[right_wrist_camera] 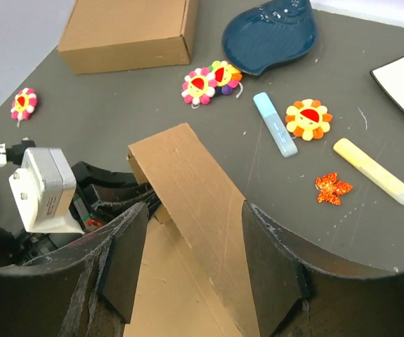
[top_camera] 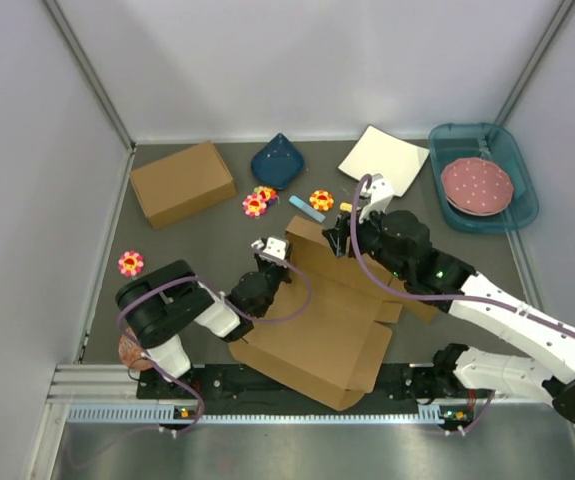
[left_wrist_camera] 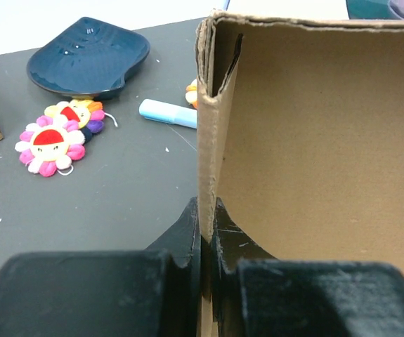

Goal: Fold the paper box

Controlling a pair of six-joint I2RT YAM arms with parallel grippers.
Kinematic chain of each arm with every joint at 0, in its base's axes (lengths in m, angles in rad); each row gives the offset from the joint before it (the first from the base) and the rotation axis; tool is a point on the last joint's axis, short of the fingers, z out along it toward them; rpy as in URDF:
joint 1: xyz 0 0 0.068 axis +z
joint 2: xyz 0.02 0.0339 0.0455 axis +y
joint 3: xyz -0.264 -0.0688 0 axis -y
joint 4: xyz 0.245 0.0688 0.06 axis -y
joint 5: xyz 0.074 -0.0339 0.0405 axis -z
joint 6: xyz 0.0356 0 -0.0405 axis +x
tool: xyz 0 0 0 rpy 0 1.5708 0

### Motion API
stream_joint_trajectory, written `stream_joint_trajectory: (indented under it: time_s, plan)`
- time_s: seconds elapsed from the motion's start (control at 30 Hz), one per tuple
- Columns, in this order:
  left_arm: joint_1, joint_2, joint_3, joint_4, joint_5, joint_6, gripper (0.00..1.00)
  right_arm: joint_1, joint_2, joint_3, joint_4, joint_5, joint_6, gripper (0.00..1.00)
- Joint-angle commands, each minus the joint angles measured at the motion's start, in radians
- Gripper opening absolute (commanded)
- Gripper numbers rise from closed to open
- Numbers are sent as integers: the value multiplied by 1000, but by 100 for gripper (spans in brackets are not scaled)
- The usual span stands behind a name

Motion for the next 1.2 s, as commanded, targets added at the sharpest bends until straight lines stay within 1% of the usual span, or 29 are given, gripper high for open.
stream_joint_trajectory:
  time_s: [0.0, 0.13, 0.33, 0.37, 0.43, 0.47, 0.57, 0.6, 0.67, 0.7, 0.73, 0.77, 0.8, 0.83, 0.9, 0.93, 1.17]
  plan:
    - [-24, 97, -40, 298, -140, 47, 0, -5, 5, -19, 35, -58, 17, 57]
    - [-54, 133, -28, 308, -188, 55, 0, -5, 75, -30, 28, -73, 27, 56]
    - [-78, 125, -19, 308, -217, 63, 0, -5, 108, -68, 28, -70, 29, 57]
    - [-78, 122, -18, 304, -218, 63, 13, -5, 108, -76, 28, -70, 29, 57]
    - [-78, 107, -18, 297, -211, 60, 20, -5, 108, -82, 31, -70, 29, 57]
    - [-78, 101, -18, 287, -209, 61, 27, -3, 109, -86, 31, -75, 30, 57]
    - [-78, 67, -13, 262, -205, 56, 39, -5, 114, -88, 32, -81, 30, 57]
    - [-78, 61, -11, 244, -205, 56, 48, -5, 118, -88, 32, -84, 30, 57]
    - [-78, 47, -5, 231, -211, 55, 53, -5, 117, -89, 32, -85, 32, 57]
    - [-78, 46, -4, 230, -211, 58, 60, -5, 117, -89, 34, -87, 32, 57]
    - [-78, 47, -1, 228, -208, 70, 61, -3, 117, -89, 31, -87, 32, 57]
    - [-78, 50, 4, 230, -202, 78, 58, -5, 114, -91, 29, -88, 32, 57]
    - [-78, 55, 5, 231, -200, 82, 48, -5, 114, -91, 28, -88, 30, 57]
    - [-78, 59, 5, 251, -201, 95, 28, -5, 112, -91, 28, -87, 30, 57]
    - [-77, 64, 2, 265, -209, 95, 13, -5, 111, -92, 25, -88, 29, 57]
    - [-78, 63, 2, 261, -209, 95, 1, -5, 111, -97, 26, -87, 30, 57]
    - [-78, 37, 22, 241, -228, 107, 0, -5, 114, -109, 25, -95, 29, 56]
